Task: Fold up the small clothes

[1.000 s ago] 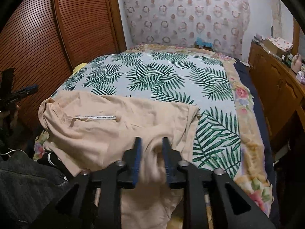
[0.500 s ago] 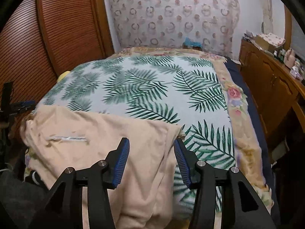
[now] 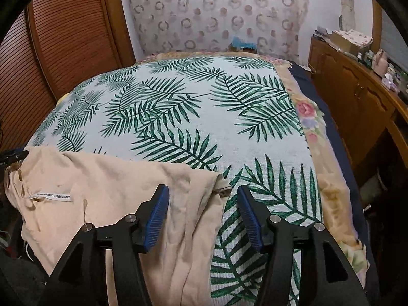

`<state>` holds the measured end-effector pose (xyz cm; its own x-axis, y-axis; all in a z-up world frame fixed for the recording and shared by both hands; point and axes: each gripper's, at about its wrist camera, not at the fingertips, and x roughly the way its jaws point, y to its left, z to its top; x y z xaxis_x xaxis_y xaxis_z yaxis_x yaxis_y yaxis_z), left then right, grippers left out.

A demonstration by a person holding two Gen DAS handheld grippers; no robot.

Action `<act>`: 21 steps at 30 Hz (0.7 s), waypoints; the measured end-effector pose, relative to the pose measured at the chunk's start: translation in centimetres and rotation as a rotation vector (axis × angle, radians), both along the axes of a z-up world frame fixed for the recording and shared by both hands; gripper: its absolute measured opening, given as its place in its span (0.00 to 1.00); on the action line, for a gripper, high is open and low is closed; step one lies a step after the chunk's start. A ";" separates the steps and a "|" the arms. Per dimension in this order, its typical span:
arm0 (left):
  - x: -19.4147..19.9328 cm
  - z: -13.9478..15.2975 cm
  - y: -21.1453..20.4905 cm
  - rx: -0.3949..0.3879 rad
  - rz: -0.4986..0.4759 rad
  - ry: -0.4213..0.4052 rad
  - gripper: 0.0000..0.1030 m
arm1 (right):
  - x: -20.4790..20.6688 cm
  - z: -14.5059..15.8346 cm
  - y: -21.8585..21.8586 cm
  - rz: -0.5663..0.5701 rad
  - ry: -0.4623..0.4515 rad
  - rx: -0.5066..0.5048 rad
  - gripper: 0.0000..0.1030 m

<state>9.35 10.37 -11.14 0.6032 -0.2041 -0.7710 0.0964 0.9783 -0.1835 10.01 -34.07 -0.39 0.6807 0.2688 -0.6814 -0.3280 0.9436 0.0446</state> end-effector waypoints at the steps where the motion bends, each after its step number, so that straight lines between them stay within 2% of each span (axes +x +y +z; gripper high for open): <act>1: -0.1 0.0 -0.1 -0.003 -0.008 0.000 0.69 | 0.2 -0.1 0.0 -0.001 0.000 -0.003 0.57; 3: -0.1 0.0 -0.3 0.004 -0.013 -0.002 0.65 | 0.2 -0.1 0.1 -0.001 -0.004 -0.004 0.57; 8: -0.2 0.0 -0.4 -0.004 -0.013 -0.017 0.47 | 0.2 -0.3 0.4 0.011 -0.013 0.001 0.57; 13: -0.3 0.0 -0.7 -0.009 -0.019 -0.025 0.38 | 0.0 -0.3 0.7 0.035 -0.012 -0.005 0.54; 16: -0.3 0.0 -1.0 0.002 -0.030 -0.025 0.37 | 0.0 -0.2 1.1 0.060 -0.008 -0.016 0.46; 18: -0.2 0.0 -1.2 0.004 -0.036 -0.025 0.31 | -0.1 -0.2 1.3 0.073 -0.006 -0.013 0.32; 19: -0.2 0.0 -1.2 0.001 -0.038 -0.028 0.20 | -0.1 -0.2 1.3 0.085 -0.004 -0.004 0.28; 21: -0.3 0.0 -1.3 -0.006 -0.036 -0.039 0.17 | -0.3 -0.1 1.5 0.101 0.002 0.021 0.17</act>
<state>9.01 9.04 -11.09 0.6252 -0.2312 -0.7454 0.1390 0.9728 -0.1851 9.74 -32.62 -0.51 0.6478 0.3501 -0.6766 -0.4213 0.9046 0.0646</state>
